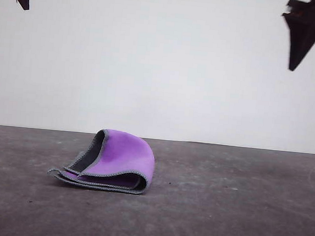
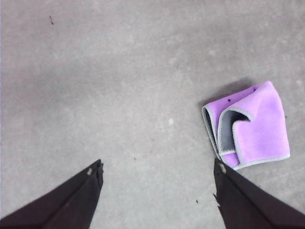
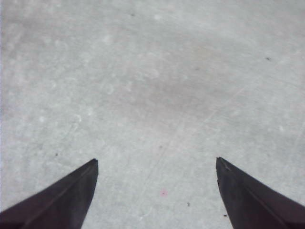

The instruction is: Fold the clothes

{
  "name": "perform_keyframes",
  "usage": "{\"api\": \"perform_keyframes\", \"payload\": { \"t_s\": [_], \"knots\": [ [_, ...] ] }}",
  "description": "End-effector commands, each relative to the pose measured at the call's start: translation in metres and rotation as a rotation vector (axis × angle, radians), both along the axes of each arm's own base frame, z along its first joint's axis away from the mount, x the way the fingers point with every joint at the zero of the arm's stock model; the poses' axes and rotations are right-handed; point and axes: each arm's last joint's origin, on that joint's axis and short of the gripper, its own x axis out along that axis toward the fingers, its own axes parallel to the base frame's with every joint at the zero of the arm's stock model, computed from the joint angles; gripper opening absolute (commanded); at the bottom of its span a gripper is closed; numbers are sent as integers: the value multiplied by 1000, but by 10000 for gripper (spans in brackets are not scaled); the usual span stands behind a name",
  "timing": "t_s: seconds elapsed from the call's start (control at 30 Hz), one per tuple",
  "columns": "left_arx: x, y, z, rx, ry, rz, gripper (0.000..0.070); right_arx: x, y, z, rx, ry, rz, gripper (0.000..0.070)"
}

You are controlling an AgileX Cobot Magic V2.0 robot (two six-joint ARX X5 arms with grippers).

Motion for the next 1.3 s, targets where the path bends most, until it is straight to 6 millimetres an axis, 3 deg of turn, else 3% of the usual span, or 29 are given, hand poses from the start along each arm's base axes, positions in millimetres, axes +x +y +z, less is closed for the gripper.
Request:
{"api": "perform_keyframes", "payload": {
  "t_s": [0.0,0.2,0.3,0.53,0.6,0.63,0.7,1.27],
  "knots": [
    [4,0,-2,-6,7,-6,445,-6,-5,5,16,-28,7,479],
    [9,-1,-26,-39,53,-23,445,-27,-12,-2,87,-156,11,406],
    [11,-2,-34,-49,63,-26,445,-31,-12,-5,94,-164,9,406],
    [11,-2,-35,-67,67,-35,431,-29,-12,-5,99,-165,3,404],
    [11,-2,-35,-67,68,-36,328,-30,-12,-5,99,-164,4,284],
    [10,-3,-35,-65,71,-40,187,-30,-12,-5,98,-161,3,159],
    [10,-3,-35,-63,71,-46,9,-30,-12,-6,98,-160,4,0],
    [13,-3,-33,-67,28,-48,11,-29,-12,-4,89,-178,-5,4]
  ]
}}
